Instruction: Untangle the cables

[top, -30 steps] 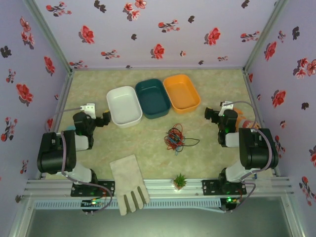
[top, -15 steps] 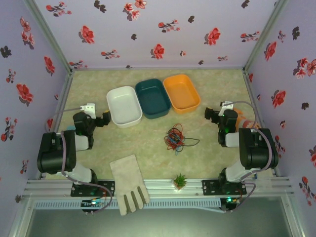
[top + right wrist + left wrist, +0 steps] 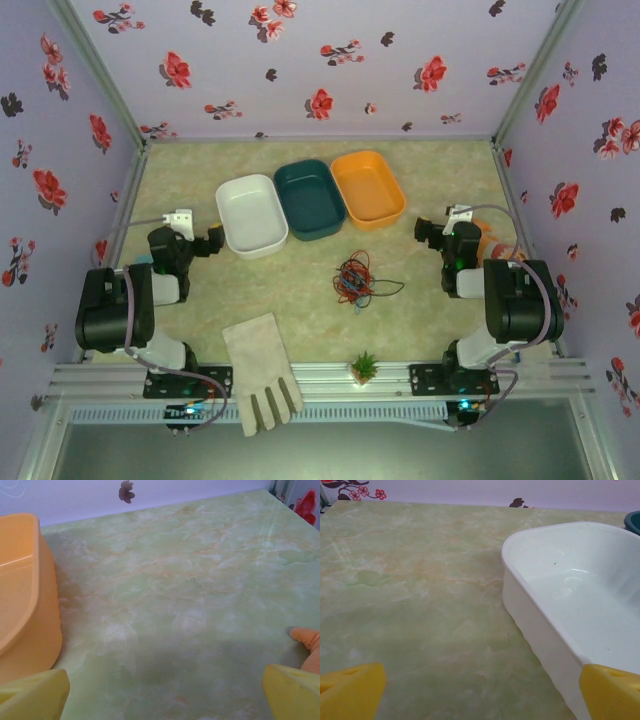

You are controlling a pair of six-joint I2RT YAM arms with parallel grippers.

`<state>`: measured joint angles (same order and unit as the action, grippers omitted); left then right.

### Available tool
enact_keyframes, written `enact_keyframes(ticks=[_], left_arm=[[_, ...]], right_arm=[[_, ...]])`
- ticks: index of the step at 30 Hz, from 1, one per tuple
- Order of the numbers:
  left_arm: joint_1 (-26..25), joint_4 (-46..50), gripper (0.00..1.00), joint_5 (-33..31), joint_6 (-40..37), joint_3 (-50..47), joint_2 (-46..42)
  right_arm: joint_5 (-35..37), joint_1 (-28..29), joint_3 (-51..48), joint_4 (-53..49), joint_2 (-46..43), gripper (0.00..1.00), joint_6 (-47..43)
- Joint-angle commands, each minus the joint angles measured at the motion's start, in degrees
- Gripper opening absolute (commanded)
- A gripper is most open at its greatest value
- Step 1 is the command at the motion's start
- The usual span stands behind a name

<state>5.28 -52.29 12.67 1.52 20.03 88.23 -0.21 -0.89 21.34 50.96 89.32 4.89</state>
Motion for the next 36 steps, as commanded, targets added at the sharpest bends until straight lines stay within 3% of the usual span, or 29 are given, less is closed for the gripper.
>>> enact_keyframes(ticks=[1, 11, 18, 22, 27, 36], left_arm=[[0.17, -1.97, 1.0, -0.82, -0.38, 0.37, -0.93], [0.18, 7.97, 1.0, -6.41, 2.51, -0.71, -15.65], [0.02, 16.93, 1.0, -8.4, 9.6, 1.16, -28.25], [-1.87, 24.52, 1.0, -8.06, 14.61, 3.54, -32.92], [-8.08, 31.5, 1.0, -8.42, 18.62, 6.39, -35.19], [-28.4, 32.64, 1.0, -14.36, 23.48, 9.52, -30.45]], right_arm=[[1.78, -0.35, 0.89, -0.07, -0.26, 0.99, -0.12], [5.09, -0.11, 1.46, -6.65, -6.88, 0.99, 0.43], [13.09, 1.36, 5.86, -24.59, -17.47, 0.99, 3.59], [18.9, 5.24, 7.36, -34.04, -23.71, 0.99, 4.42], [24.21, 10.29, 10.29, -48.27, -29.98, 0.99, 9.49], [24.04, 20.5, 17.5, -70.79, -35.13, 0.99, 21.24]])
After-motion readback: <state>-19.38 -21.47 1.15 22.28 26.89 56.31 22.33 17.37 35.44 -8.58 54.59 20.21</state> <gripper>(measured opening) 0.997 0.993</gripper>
